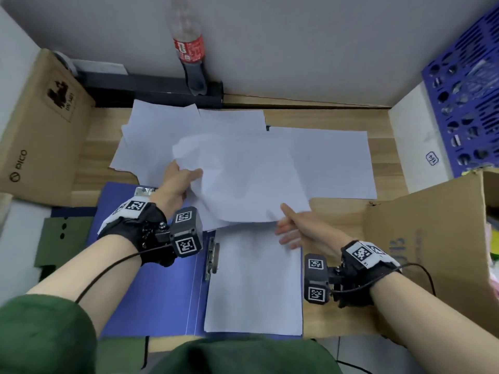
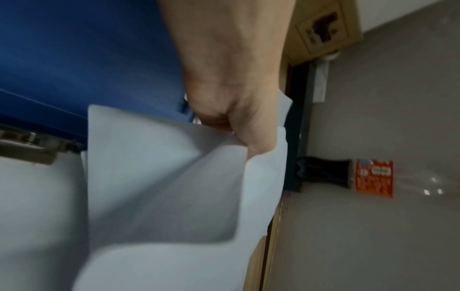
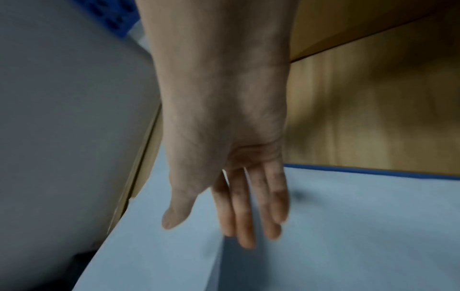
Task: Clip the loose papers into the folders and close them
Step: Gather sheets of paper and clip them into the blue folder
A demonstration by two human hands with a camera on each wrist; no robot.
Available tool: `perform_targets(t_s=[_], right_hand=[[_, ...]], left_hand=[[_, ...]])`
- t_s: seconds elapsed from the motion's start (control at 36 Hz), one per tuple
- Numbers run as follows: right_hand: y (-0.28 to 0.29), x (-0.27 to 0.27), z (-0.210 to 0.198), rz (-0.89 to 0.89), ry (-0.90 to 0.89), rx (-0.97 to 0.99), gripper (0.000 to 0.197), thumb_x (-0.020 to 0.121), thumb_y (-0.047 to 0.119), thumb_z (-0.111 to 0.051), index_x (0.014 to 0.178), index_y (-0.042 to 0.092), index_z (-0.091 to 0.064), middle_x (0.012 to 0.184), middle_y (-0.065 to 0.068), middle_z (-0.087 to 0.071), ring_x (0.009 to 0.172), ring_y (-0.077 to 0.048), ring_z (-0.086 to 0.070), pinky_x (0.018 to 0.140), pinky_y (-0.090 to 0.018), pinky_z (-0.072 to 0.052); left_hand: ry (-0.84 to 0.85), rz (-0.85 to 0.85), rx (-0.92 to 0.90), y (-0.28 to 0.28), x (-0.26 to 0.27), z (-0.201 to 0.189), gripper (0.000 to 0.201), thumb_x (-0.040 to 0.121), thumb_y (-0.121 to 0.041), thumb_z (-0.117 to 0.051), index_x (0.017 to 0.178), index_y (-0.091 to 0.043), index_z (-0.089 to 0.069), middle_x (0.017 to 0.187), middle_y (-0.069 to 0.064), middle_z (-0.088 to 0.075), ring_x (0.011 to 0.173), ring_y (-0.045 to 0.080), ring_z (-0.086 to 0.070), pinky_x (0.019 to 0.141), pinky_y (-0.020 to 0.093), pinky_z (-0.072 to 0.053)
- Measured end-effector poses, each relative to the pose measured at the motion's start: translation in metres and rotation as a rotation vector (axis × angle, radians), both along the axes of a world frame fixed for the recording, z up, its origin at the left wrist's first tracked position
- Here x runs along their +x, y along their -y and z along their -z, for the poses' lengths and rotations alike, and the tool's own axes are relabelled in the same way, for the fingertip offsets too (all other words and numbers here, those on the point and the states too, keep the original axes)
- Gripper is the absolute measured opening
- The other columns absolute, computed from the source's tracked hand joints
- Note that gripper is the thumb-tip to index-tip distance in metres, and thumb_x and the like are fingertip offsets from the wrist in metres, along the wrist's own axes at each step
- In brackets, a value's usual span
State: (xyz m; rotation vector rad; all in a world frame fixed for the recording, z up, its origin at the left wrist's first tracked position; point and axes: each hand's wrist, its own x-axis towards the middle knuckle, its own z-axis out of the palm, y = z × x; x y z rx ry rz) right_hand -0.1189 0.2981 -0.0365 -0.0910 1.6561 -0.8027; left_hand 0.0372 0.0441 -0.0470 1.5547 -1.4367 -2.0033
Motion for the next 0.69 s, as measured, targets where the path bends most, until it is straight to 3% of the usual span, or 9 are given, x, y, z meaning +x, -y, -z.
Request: perform_targets(t_s=[0.08, 0.19, 0.28, 0.33, 0.39, 0.42, 0.47, 0.58, 0.69], right_hand=[[-0.009, 0.015, 0.011, 0.110, 0.187, 0.004, 0.067, 0.081, 0.064, -0.056, 0.114, 0.005, -0.056, 0.108, -0.015, -0.071, 0.091, -0.030, -0.072, 0.073, -0.038, -0.058], [0.002, 0.035, 0.012, 0.386, 0.288, -0.227, 0.078, 0.059, 0.064, -0.074, 0.118, 0.017, -0.056, 0.115, -0.005, -0.070, 0.103, -0.026, -0.069, 0.089, -0.043, -0.052], [0.016, 0.048, 0.002, 0.526, 0.278, -0.344, 0.061, 0.074, 0.055, -0.068, 0.119, 0.015, -0.061, 0.109, -0.003, -0.072, 0.103, -0.021, -0.069, 0.096, -0.041, -0.049], [0.022, 0.052, 0.001, 0.572, 0.242, -0.347, 0.048, 0.087, 0.042, -0.062, 0.121, 0.009, -0.060, 0.104, -0.009, -0.074, 0.098, -0.025, -0.070, 0.090, -0.040, -0.053], [0.028, 0.057, 0.001, 0.497, 0.134, -0.247, 0.034, 0.092, 0.031, -0.059, 0.105, 0.000, -0.061, 0.077, -0.011, -0.075, 0.072, -0.020, -0.073, 0.067, -0.027, -0.058], [0.030, 0.060, 0.002, 0.435, 0.060, -0.151, 0.029, 0.093, 0.028, -0.058, 0.096, -0.001, -0.058, 0.061, -0.008, -0.070, 0.053, -0.017, -0.069, 0.048, -0.017, -0.051], [0.033, 0.065, 0.006, 0.351, -0.124, 0.046, 0.027, 0.091, 0.023, -0.058, 0.102, -0.002, -0.054, 0.064, -0.010, -0.060, 0.048, -0.021, -0.057, 0.029, -0.010, -0.034], [0.036, 0.069, 0.016, 0.196, -0.257, 0.180, 0.017, 0.085, 0.019, -0.051, 0.092, 0.007, -0.041, 0.080, -0.013, -0.038, 0.051, -0.019, -0.038, 0.029, -0.008, -0.021], [0.019, 0.067, 0.013, 0.219, -0.254, 0.153, 0.024, 0.086, 0.019, -0.057, 0.104, 0.008, -0.046, 0.087, -0.013, -0.046, 0.056, -0.022, -0.048, 0.049, -0.017, -0.038]], left_hand=[[-0.061, -0.042, 0.030, -0.002, 0.018, 0.005, 0.043, 0.089, 0.008, -0.056, 0.131, -0.001, -0.051, 0.123, 0.016, -0.062, 0.099, 0.028, -0.065, 0.081, 0.036, -0.054], [-0.100, -0.088, 0.094, -0.007, 0.044, 0.007, 0.050, 0.089, 0.006, -0.057, 0.137, -0.004, -0.047, 0.131, 0.014, -0.058, 0.113, 0.030, -0.059, 0.095, 0.044, -0.049], [-0.096, -0.074, 0.095, -0.014, 0.067, 0.007, 0.051, 0.085, 0.006, -0.063, 0.133, -0.001, -0.049, 0.125, 0.012, -0.062, 0.109, 0.027, -0.062, 0.089, 0.037, -0.054], [-0.103, -0.023, 0.107, -0.021, 0.082, 0.006, 0.041, 0.085, 0.010, -0.061, 0.123, -0.004, -0.055, 0.111, 0.005, -0.070, 0.097, 0.020, -0.067, 0.074, 0.025, -0.058], [-0.139, 0.063, 0.173, -0.029, 0.098, 0.003, 0.040, 0.081, 0.011, -0.064, 0.116, -0.008, -0.061, 0.107, 0.004, -0.074, 0.096, 0.018, -0.069, 0.071, 0.026, -0.058], [-0.137, 0.086, 0.202, -0.033, 0.106, 0.001, 0.044, 0.079, 0.008, -0.068, 0.119, -0.009, -0.061, 0.113, 0.006, -0.072, 0.100, 0.020, -0.068, 0.073, 0.028, -0.059], [-0.105, 0.139, 0.216, -0.039, 0.123, -0.004, 0.050, 0.078, 0.003, -0.072, 0.124, -0.014, -0.060, 0.118, 0.005, -0.070, 0.104, 0.020, -0.067, 0.074, 0.029, -0.059], [-0.111, 0.222, 0.220, -0.045, 0.150, -0.008, 0.046, 0.082, -0.008, -0.071, 0.126, -0.017, -0.059, 0.119, 0.003, -0.070, 0.107, 0.018, -0.067, 0.080, 0.029, -0.056], [-0.123, 0.103, 0.246, -0.040, 0.159, -0.012, 0.045, 0.090, -0.031, -0.063, 0.131, -0.016, -0.054, 0.129, 0.013, -0.062, 0.099, 0.021, -0.064, 0.072, 0.028, -0.055]])
